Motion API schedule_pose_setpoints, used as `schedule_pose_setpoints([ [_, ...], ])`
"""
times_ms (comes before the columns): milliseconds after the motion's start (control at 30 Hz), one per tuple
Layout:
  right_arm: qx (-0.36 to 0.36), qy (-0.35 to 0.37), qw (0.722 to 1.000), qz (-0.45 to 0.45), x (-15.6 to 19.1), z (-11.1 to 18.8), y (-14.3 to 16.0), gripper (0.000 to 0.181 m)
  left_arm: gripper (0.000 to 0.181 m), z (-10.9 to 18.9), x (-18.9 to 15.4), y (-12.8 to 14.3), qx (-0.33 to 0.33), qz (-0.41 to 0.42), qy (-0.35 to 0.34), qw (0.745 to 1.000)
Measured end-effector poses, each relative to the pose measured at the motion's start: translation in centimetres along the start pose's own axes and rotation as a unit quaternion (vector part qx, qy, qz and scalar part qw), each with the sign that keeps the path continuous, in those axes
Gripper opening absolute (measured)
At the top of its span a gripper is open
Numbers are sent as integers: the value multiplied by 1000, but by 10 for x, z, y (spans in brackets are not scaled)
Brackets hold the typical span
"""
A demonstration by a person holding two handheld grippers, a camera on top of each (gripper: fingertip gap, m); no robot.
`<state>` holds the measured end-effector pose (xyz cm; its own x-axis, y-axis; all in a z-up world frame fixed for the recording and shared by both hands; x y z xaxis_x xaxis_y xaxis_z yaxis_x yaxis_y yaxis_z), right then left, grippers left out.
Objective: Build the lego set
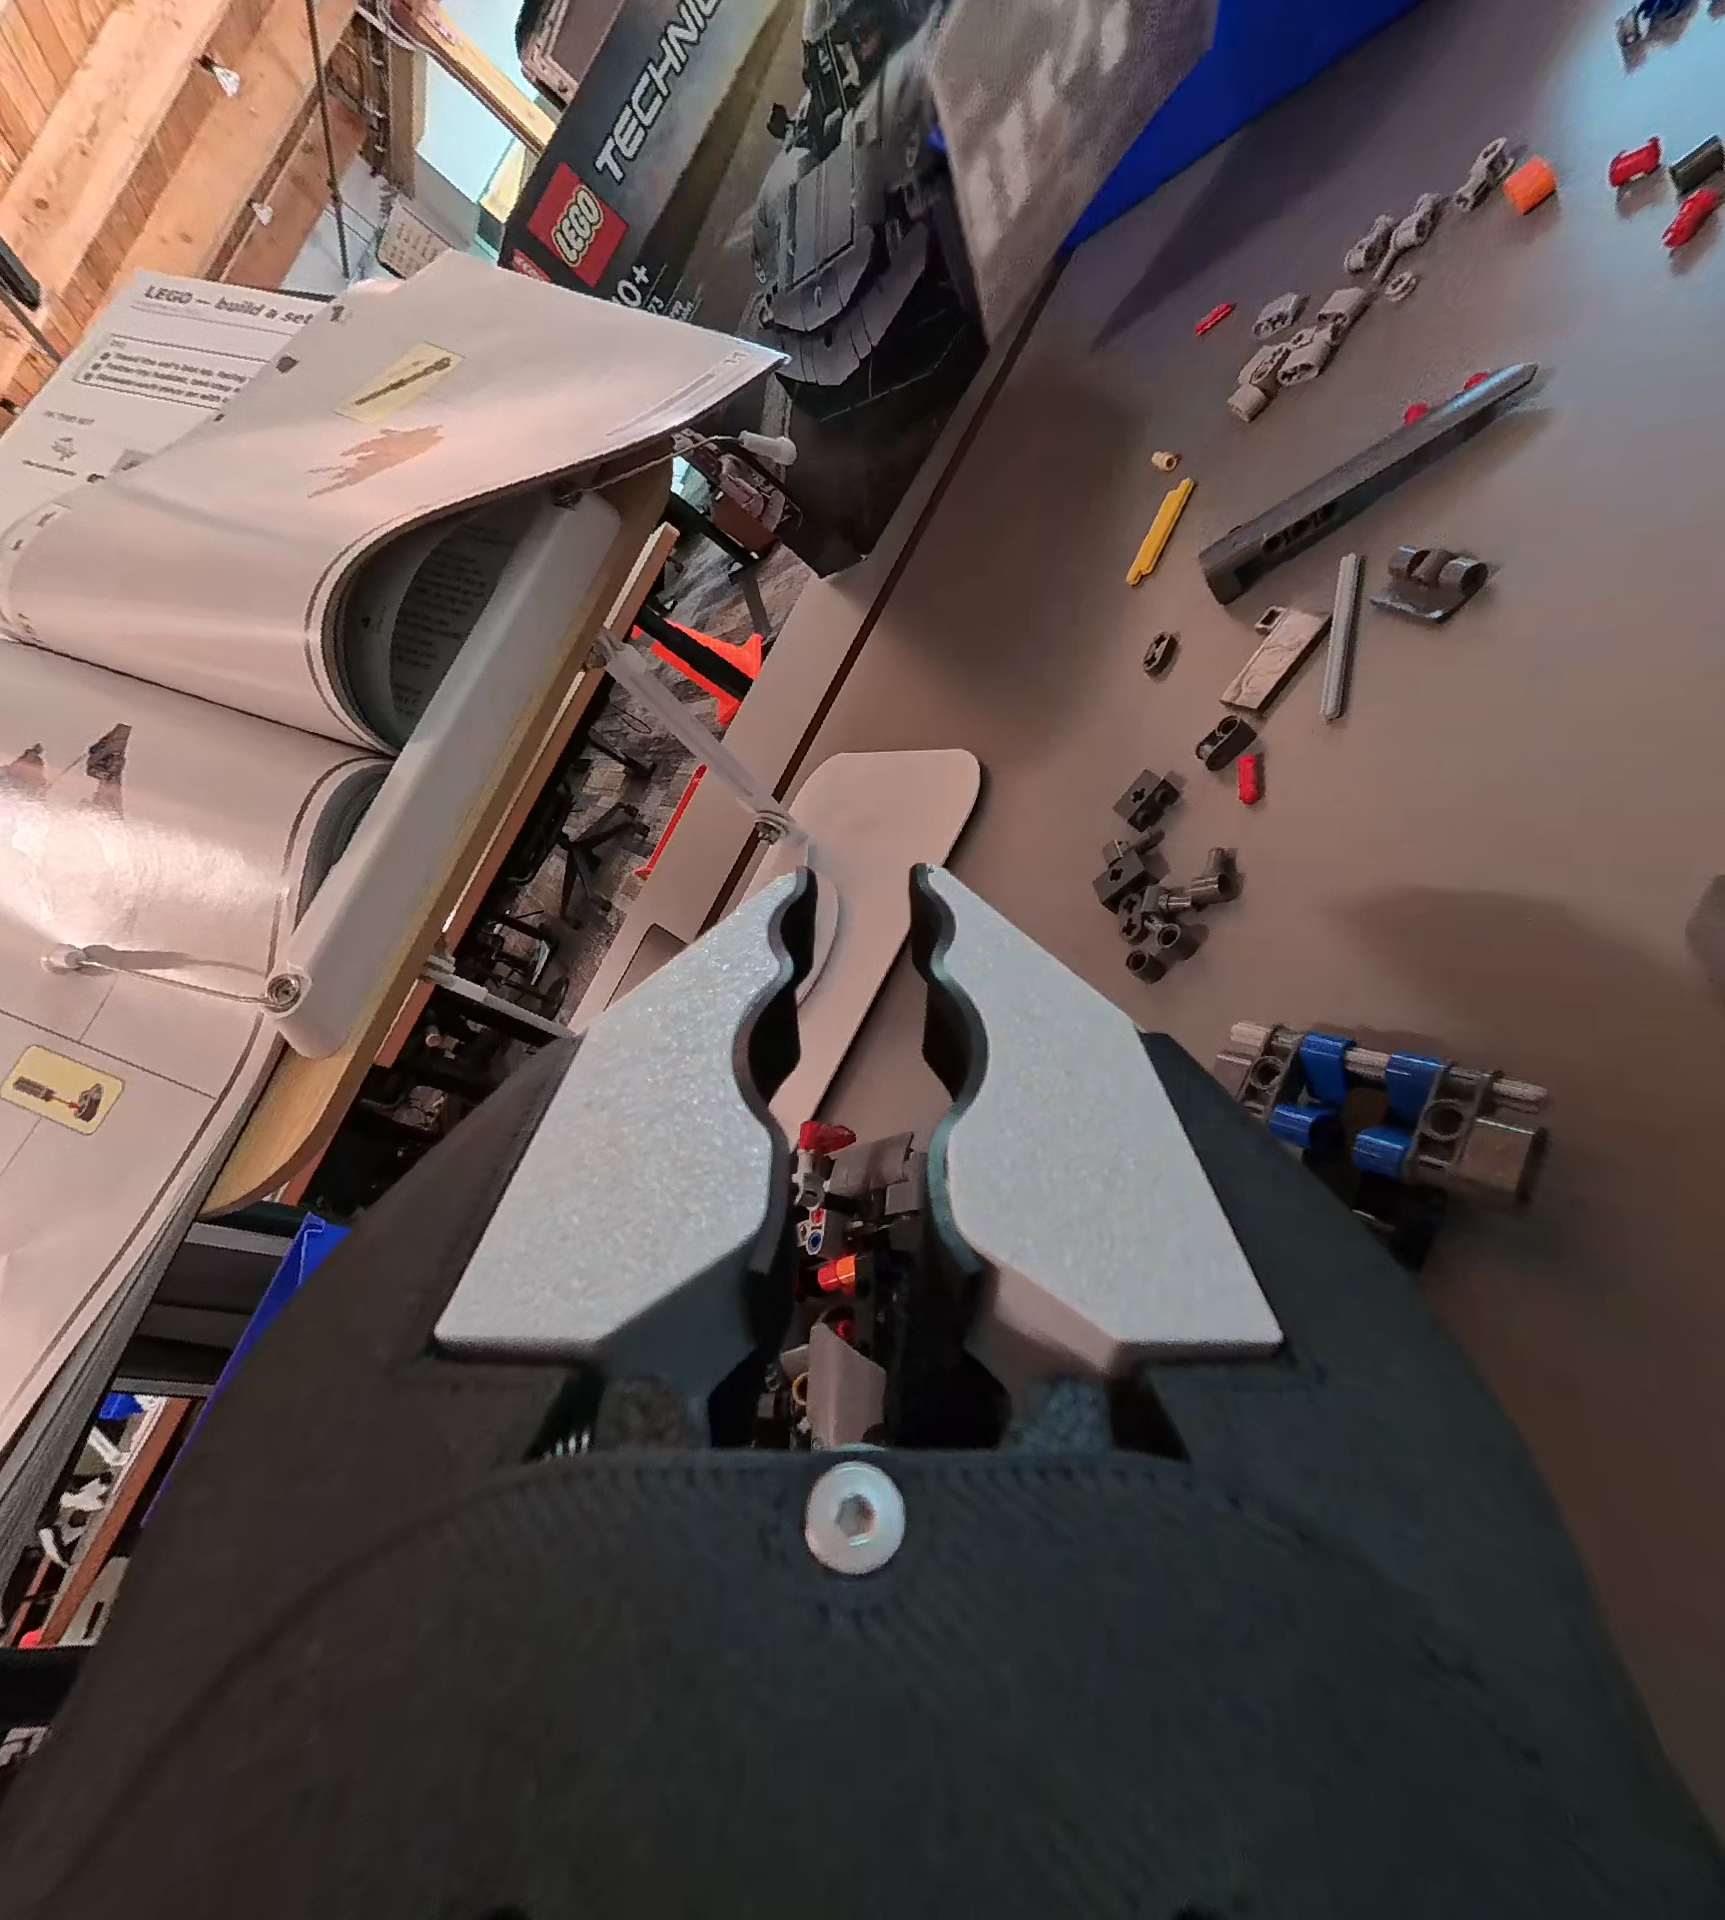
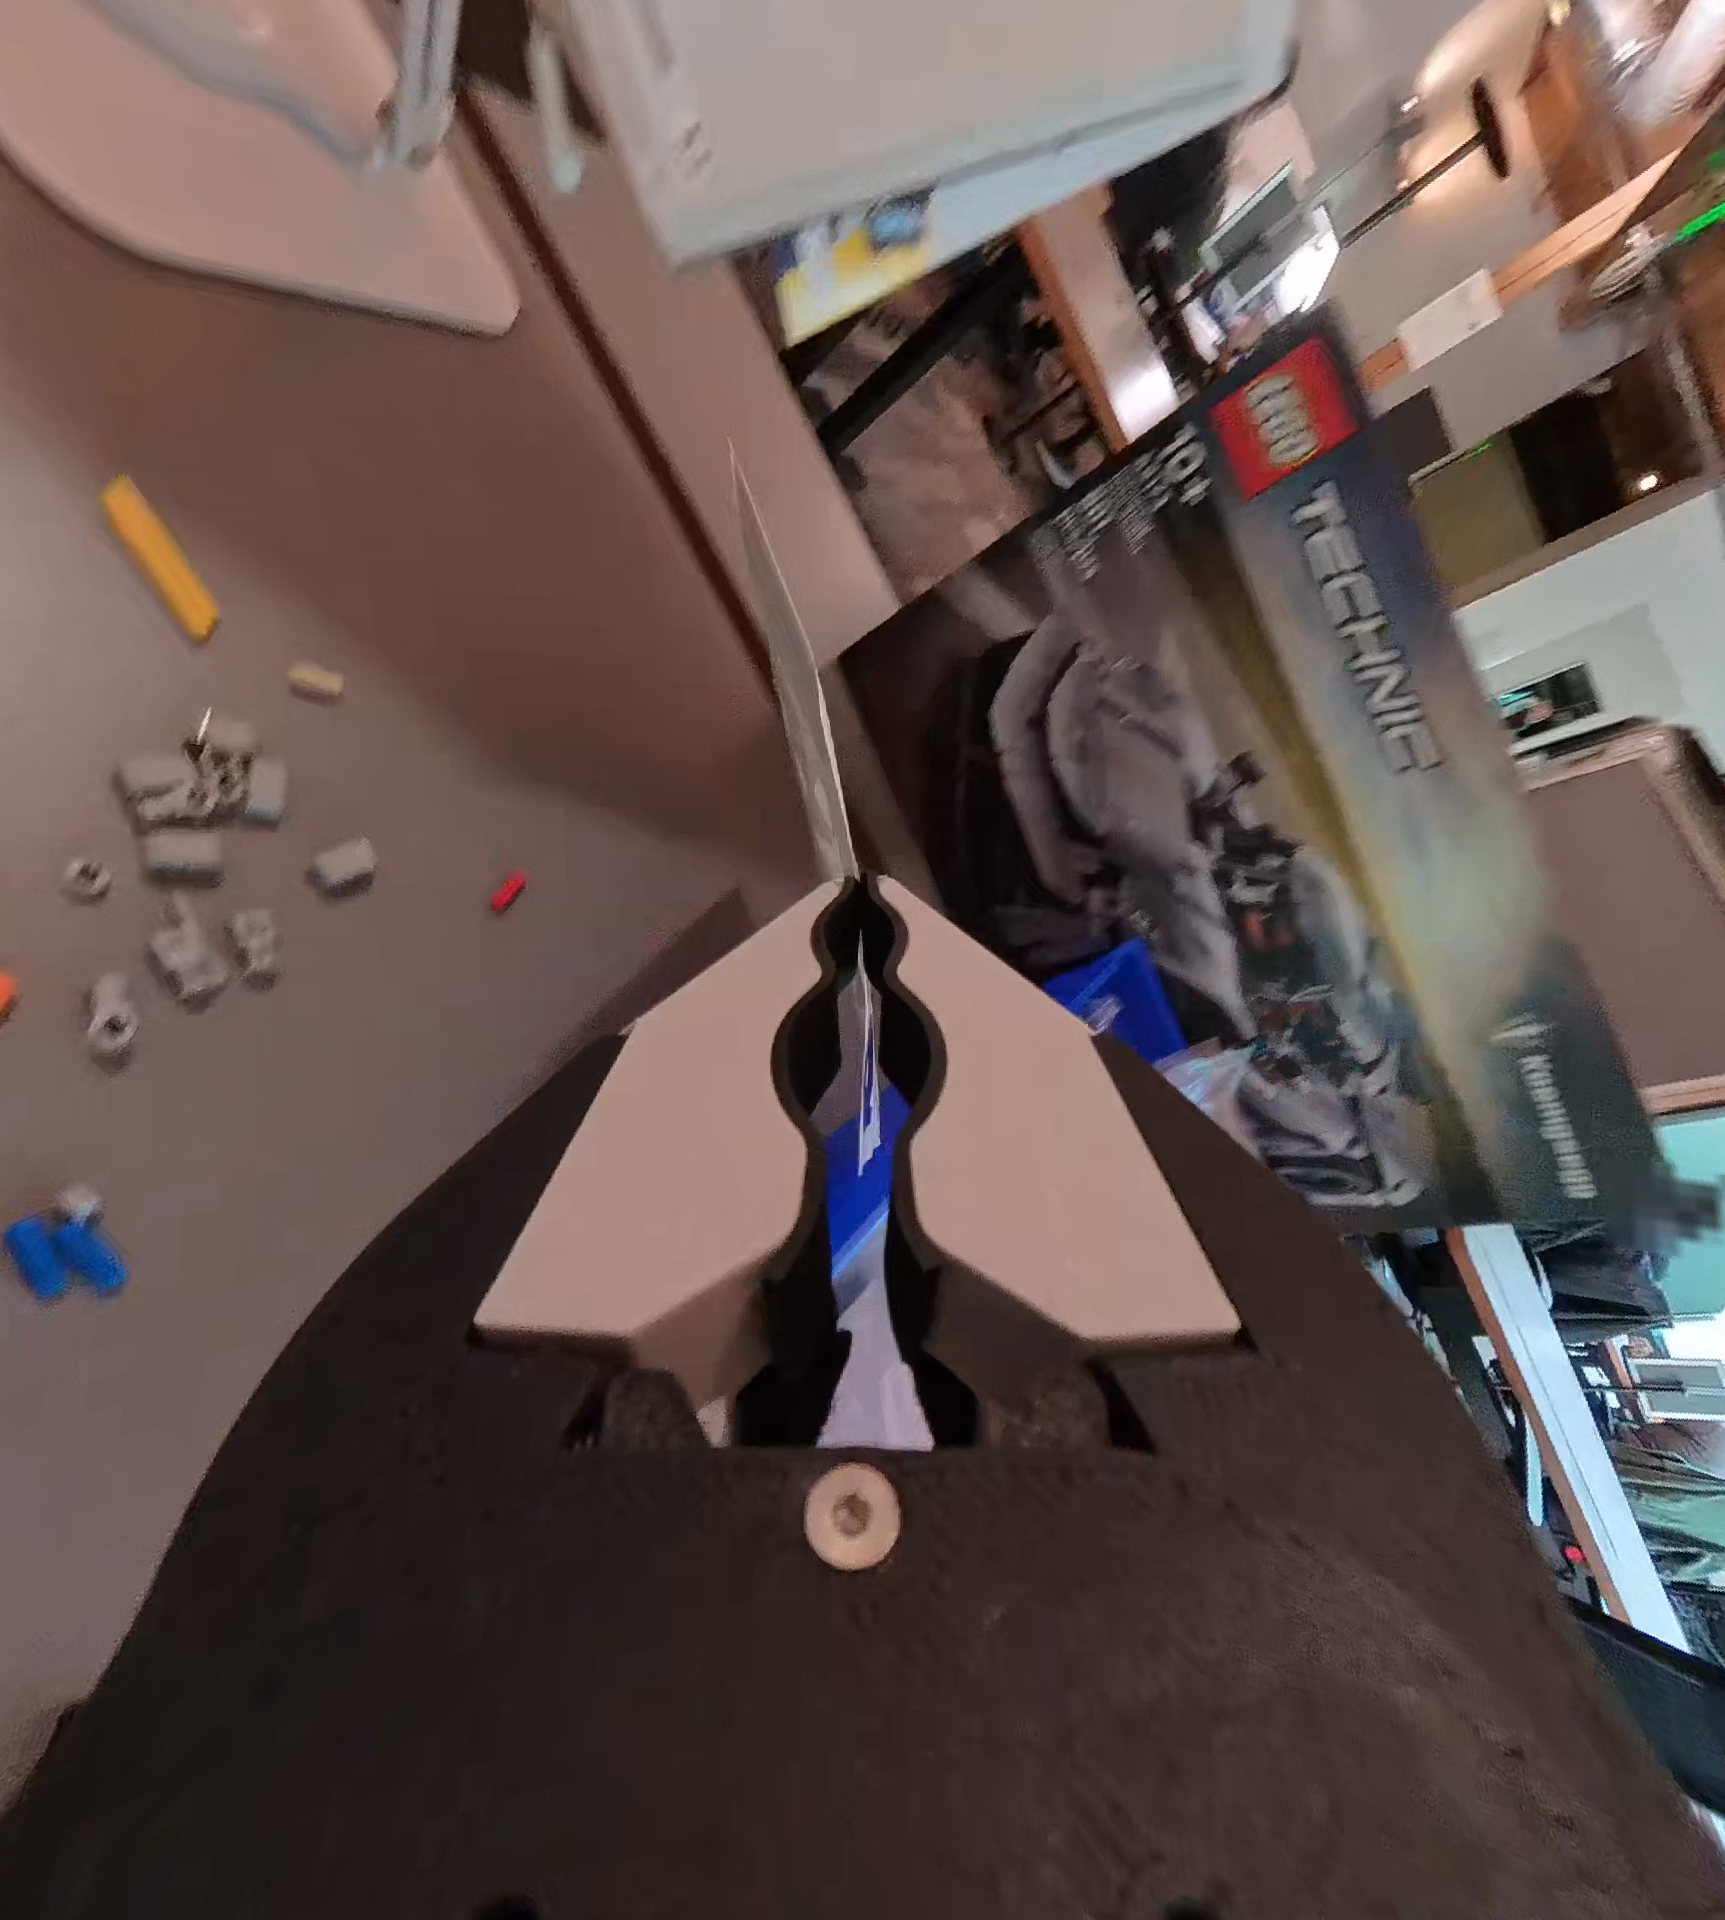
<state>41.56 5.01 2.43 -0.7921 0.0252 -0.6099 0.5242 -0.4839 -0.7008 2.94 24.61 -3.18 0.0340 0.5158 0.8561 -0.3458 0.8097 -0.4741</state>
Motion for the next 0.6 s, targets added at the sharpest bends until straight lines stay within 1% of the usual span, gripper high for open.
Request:
schedule_pose_setpoints([
  [100,63,-39,997,-6,19,-2,32,0,15,-3,-3,0,4,-2,10,1000],
  [167,93,-59,994,-12,29,1,43,36,15,-4,-5,-1,6,-5,12,1000],
  [200,90,-67,994,-19,34,5,41,40,15,-4,-5,-1,8,-5,13,1000],
  [267,68,-90,993,-32,47,12,24,41,15,-5,-6,-2,10,-6,14,1000],
  [300,54,-117,991,-40,58,14,11,43,15,-6,-7,-2,11,-6,14,1000],
  [367,28,-194,979,-52,88,14,-21,40,15,-7,-7,-2,14,-7,14,1000],
  [400,17,-235,970,-54,106,12,-37,35,15,-7,-8,-2,15,-8,14,1000],
  [467,-2,-307,950,-53,146,3,-68,28,15,-7,-8,-1,17,-9,12,1000],
  [533,-14,-368,929,-45,184,-11,-93,25,15,-7,-8,-1,17,-8,11,1000],
  [600,-1,-398,917,-38,212,-31,-109,23,15,-5,-7,1,17,-6,9,1000],
])
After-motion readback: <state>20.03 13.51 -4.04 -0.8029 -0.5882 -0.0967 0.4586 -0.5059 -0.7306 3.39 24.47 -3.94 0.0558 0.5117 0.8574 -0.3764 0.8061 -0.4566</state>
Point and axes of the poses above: each gripper's, where its closed fingertips meet, z back along the fingers, y out of its underside, x = y × z across the jaws, the point moved 9 cm from there along z, back along the fingers, and after that the axes turned 11 degrees about -z, right-handed, at the moved point
